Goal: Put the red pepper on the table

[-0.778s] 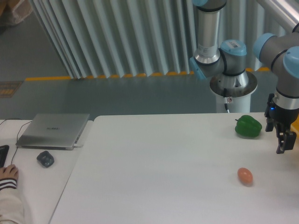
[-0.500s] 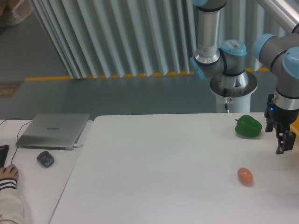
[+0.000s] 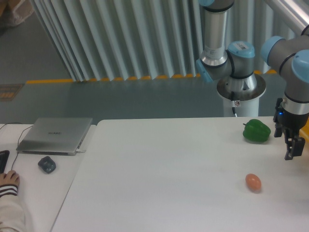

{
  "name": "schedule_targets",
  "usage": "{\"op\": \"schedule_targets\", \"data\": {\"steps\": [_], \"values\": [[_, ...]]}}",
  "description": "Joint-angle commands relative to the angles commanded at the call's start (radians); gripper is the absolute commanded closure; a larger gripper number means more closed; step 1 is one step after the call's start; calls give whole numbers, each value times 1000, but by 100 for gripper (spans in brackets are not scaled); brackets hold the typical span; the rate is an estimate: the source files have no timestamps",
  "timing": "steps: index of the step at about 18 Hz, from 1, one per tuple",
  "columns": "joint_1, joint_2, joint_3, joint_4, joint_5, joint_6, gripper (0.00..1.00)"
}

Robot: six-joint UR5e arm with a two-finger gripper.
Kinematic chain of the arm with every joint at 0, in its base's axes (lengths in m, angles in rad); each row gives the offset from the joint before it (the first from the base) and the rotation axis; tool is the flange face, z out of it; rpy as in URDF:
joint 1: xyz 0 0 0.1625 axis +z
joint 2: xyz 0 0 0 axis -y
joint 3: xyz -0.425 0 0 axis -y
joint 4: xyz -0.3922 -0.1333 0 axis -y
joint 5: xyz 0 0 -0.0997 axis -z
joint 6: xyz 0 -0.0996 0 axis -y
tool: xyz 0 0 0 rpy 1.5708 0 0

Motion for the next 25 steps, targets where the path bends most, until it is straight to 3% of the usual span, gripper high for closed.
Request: {"op": "schedule_targets", "data": {"steps": [3, 7, 11, 17, 21, 25], "values": [[8, 2, -32, 16, -2, 5, 0], [12, 22, -84, 114, 89, 17, 0], [40, 26, -71, 102, 127, 2, 0], [77, 34, -86, 111, 29, -77, 0], [135, 34, -71, 103, 32, -168, 0], [144, 34, -68, 100, 41, -224, 0]]}}
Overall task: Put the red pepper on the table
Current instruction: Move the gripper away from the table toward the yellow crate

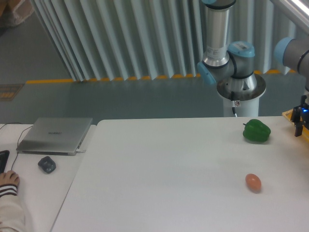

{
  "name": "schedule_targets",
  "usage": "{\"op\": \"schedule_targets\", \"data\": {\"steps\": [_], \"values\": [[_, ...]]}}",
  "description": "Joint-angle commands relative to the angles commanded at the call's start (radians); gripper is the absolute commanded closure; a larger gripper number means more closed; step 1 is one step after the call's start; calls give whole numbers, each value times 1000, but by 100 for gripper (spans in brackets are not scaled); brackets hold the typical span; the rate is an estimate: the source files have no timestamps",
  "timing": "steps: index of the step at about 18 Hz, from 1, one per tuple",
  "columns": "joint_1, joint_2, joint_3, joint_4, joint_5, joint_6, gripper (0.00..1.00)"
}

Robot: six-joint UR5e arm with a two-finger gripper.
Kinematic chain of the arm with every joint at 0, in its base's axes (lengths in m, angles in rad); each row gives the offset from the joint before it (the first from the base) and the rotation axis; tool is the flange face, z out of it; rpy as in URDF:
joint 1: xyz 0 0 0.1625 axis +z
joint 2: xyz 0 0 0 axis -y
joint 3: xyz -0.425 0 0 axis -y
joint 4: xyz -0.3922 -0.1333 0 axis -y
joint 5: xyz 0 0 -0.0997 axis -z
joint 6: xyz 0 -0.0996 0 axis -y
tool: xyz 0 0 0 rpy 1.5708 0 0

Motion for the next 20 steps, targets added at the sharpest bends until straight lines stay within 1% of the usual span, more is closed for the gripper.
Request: {"op": "schedule_targets", "data": {"steps": [1, 2, 4, 6, 7, 8, 9, 11, 13, 15, 17, 19, 20], "values": [[0, 0, 0, 0, 0, -40, 0], [2, 0, 6, 2, 0, -133, 0], [11, -3, 18, 0, 3, -263, 0], [58, 0, 14, -5, 8, -328, 0], [81, 2, 12, -24, 9, -360, 0], [109, 9, 12, -28, 5, -417, 0], [126, 12, 12, -26, 0, -468, 0], [133, 21, 12, -26, 3, -550, 0], [162, 46, 9, -28, 9, -641, 0], [224, 48, 6, -26, -8, -754, 0], [283, 40, 3, -28, -78, -816, 0], [353, 35, -8, -31, -182, -818, 0], [357, 20, -17, -29, -186, -821, 0]]}}
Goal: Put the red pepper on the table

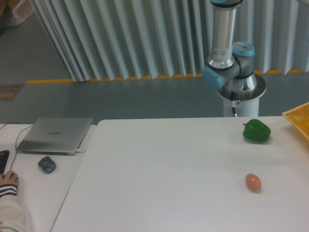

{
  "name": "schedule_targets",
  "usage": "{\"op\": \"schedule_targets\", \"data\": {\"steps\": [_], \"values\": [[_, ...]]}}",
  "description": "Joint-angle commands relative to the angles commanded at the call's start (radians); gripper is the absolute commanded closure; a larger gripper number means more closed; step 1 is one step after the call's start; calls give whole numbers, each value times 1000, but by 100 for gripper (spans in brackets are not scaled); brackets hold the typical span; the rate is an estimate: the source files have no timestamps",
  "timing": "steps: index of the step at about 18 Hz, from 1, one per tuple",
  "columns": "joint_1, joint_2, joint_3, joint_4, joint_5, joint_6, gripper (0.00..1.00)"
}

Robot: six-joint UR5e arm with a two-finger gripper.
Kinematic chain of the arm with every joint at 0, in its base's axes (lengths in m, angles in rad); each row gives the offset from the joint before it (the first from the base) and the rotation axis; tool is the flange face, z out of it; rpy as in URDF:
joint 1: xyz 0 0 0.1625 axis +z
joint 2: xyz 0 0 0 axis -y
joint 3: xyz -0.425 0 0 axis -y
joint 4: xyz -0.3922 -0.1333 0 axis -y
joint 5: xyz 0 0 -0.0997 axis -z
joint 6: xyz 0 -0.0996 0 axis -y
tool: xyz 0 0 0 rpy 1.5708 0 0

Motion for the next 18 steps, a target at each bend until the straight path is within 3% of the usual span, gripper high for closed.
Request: {"op": "schedule_targets", "data": {"steps": [4, 11, 18], "values": [[26, -8, -51, 8, -14, -12, 0], [22, -81, -51, 15, -5, -14, 0], [87, -43, -40, 3, 5, 37, 0]]}}
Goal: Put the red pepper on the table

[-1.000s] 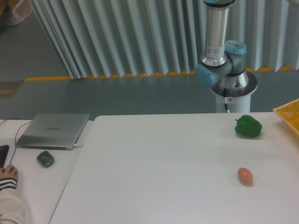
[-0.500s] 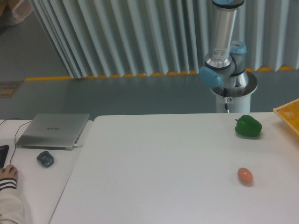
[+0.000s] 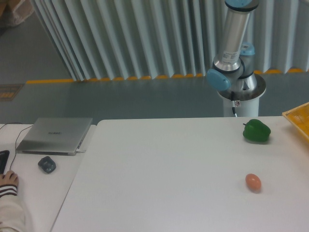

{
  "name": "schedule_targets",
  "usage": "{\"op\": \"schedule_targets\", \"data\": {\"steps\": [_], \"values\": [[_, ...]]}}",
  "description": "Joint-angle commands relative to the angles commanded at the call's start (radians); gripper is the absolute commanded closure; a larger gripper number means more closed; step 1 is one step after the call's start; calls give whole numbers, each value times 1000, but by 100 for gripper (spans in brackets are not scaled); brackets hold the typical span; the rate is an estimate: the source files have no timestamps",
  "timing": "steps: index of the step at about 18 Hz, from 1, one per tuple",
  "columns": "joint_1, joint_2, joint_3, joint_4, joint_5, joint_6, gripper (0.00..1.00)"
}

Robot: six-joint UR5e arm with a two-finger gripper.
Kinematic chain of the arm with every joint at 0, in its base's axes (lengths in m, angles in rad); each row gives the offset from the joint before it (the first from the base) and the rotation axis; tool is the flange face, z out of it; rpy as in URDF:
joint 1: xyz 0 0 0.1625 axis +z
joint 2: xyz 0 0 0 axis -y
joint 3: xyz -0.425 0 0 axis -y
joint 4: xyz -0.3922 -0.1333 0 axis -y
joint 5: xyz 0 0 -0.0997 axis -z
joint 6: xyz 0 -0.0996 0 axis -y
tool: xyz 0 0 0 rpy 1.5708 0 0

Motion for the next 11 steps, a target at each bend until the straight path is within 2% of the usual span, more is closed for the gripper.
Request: {"op": "schedule_targets", "data": {"steps": [5, 7, 8, 11], "values": [[-15, -11, -23, -3, -5, -4, 0], [-84, -26, -25, -8, 5, -21, 0], [-109, -28, -25, -27, 6, -36, 0], [-110, -28, -25, -75, 5, -38, 0]]}}
